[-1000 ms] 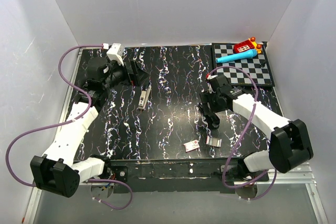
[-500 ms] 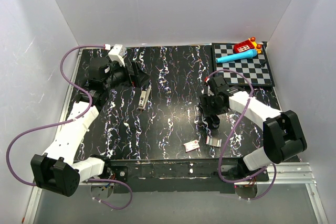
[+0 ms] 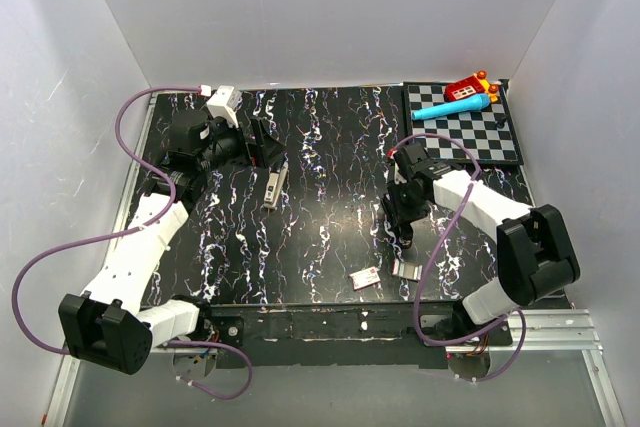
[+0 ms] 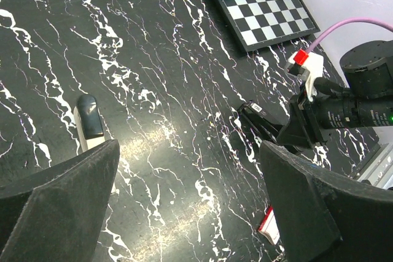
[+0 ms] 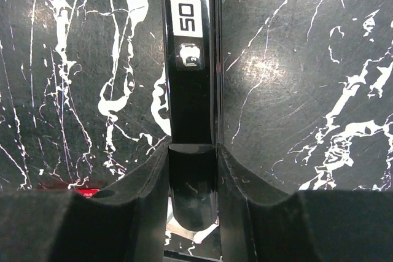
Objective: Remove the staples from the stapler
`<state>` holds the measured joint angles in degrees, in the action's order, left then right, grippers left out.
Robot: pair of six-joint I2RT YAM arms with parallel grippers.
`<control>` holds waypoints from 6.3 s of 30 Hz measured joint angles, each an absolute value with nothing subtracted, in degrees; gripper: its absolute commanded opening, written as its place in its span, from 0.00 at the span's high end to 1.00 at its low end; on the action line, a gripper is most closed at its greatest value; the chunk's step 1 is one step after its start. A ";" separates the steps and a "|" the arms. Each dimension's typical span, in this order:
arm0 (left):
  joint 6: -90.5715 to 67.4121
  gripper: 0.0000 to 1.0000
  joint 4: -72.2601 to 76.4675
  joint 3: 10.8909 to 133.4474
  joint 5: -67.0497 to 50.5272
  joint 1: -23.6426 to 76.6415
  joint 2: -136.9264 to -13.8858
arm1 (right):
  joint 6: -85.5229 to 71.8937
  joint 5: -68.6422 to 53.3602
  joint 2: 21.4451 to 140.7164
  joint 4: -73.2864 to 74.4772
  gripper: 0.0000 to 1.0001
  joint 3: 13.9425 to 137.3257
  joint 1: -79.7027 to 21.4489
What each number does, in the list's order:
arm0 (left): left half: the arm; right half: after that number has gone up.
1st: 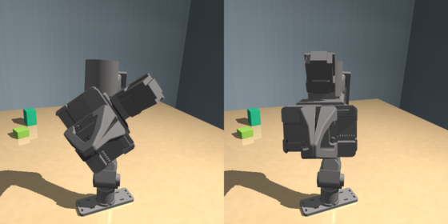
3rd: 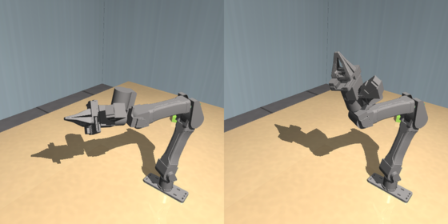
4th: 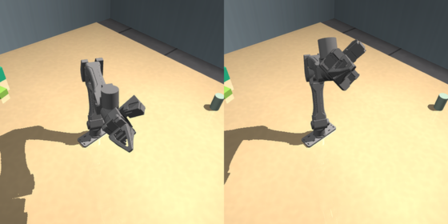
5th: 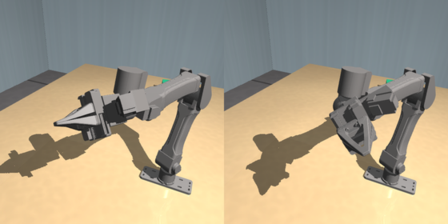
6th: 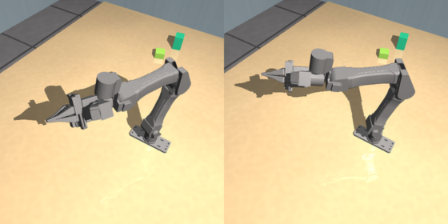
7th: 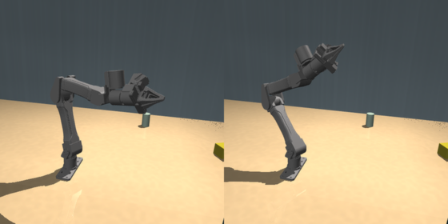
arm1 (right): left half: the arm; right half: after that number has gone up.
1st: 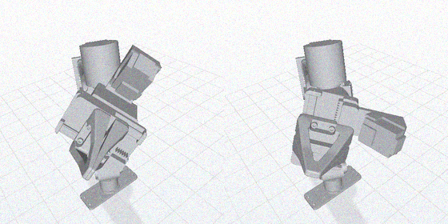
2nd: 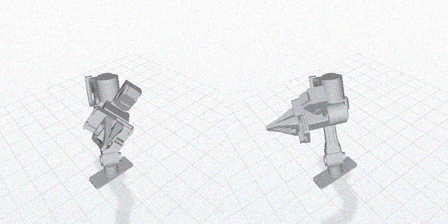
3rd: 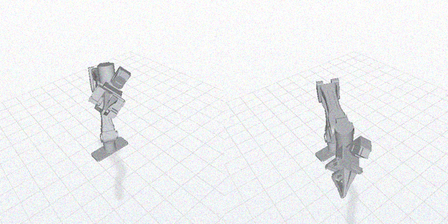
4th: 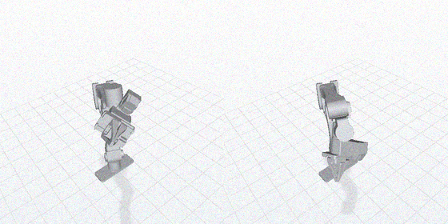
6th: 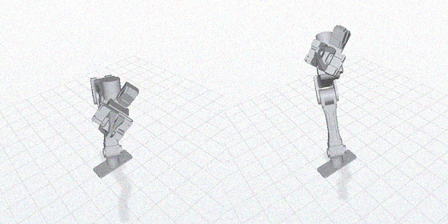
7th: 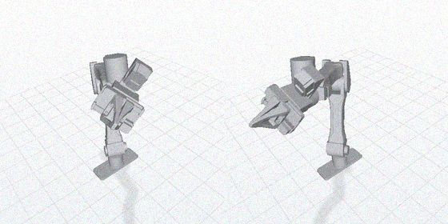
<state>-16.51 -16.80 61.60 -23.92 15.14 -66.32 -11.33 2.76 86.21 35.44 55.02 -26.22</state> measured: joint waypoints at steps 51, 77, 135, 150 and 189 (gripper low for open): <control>-13.08 0.02 -16.27 61.43 -28.53 15.14 -66.32 | 38.83 -10.50 120.33 50.89 0.72 100.99 -35.75; -11.05 0.02 -14.52 60.58 -31.40 15.14 -66.32 | 37.39 -10.20 115.50 46.19 0.46 100.22 -37.10; 47.40 0.05 -13.96 81.08 -34.24 37.06 -113.78 | -15.09 -3.84 50.15 36.77 0.21 52.60 -36.03; 49.52 0.22 -18.15 86.65 -32.21 38.46 -120.64 | -15.03 -6.33 50.63 35.94 0.21 52.16 -36.01; 43.55 1.00 -26.35 88.97 -30.98 38.48 -115.00 | -14.11 -7.42 49.36 39.18 0.26 56.34 -36.01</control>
